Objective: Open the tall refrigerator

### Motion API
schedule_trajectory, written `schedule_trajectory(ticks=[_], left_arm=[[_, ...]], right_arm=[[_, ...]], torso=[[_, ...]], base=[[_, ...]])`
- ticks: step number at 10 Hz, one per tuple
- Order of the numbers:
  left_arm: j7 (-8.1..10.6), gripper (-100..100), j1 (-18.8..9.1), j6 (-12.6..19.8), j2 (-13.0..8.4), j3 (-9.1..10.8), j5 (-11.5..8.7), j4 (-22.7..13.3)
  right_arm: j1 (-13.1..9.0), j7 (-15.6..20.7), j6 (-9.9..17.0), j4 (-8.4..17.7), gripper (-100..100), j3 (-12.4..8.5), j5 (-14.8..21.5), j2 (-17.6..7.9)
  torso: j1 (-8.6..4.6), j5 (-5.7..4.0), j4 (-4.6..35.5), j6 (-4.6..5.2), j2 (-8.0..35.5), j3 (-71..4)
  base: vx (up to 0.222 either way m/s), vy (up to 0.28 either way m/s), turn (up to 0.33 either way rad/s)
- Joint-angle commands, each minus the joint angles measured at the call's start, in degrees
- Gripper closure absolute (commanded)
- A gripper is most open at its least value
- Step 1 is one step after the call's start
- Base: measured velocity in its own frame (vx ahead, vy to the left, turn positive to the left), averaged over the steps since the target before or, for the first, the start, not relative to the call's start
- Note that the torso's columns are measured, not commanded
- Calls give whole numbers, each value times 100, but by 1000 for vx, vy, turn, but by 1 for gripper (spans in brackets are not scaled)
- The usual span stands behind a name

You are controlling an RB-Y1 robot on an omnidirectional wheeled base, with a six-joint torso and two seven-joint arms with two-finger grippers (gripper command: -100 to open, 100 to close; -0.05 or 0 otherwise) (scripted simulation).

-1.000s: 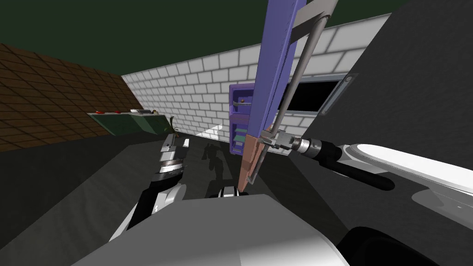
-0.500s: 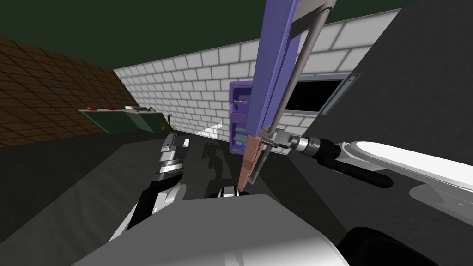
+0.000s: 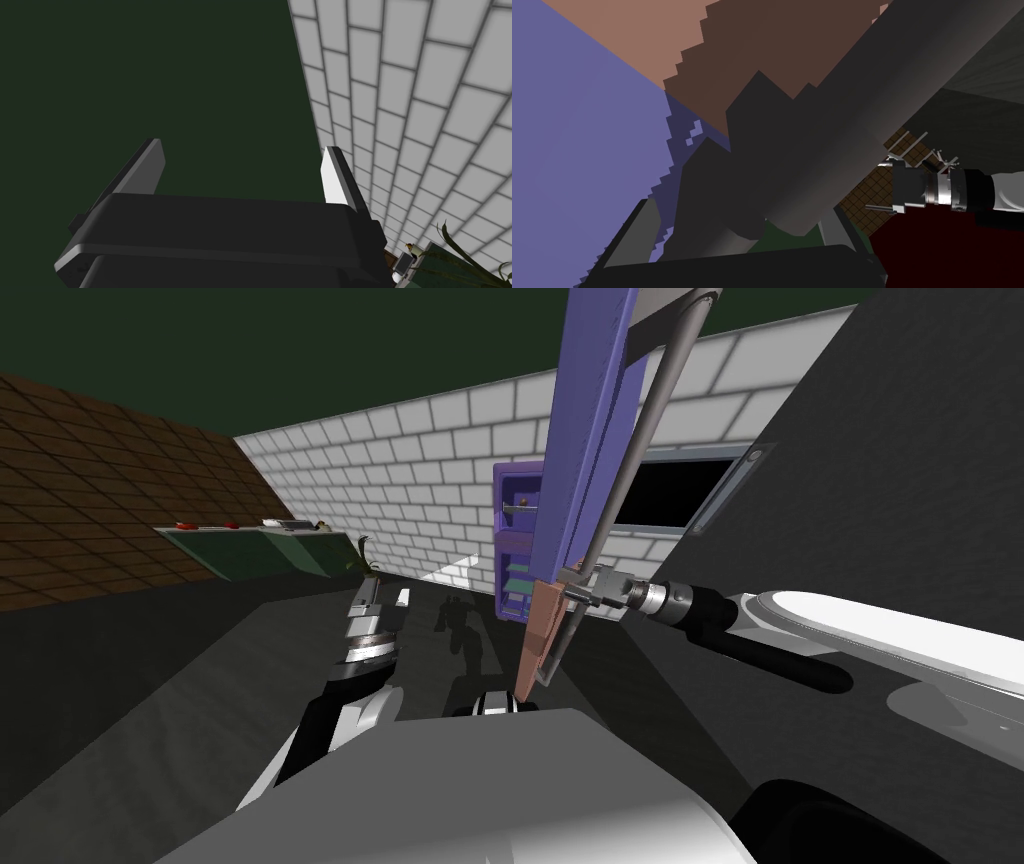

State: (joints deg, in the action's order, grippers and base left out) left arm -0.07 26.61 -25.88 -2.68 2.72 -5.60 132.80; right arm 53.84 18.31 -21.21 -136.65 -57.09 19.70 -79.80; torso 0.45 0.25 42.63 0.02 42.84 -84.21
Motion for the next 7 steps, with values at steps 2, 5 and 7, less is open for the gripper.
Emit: schedule_trajectory(ticks=[2, 5, 7], left_arm=[[0, 0, 0, 0, 0, 0, 0, 0], [0, 0, 0, 0, 0, 0, 0, 0], [0, 0, 0, 0, 0, 0, 0, 0]], right_arm=[[-30, 18, -7, -25, -100, 2, -3, -8], [-17, -142, -15, 78, -100, -171, -70, -182], [-17, -297, -40, 154, -100, -366, -139, -351]], torso=[[1, 2, -3, -4, -2, -2], [-10, -3, 0, 1, 3, 2], [-13, -4, -2, -1, -3, -3]], base=[[3, 4, 4], [2, 5, -25], [6, -8, -105]])
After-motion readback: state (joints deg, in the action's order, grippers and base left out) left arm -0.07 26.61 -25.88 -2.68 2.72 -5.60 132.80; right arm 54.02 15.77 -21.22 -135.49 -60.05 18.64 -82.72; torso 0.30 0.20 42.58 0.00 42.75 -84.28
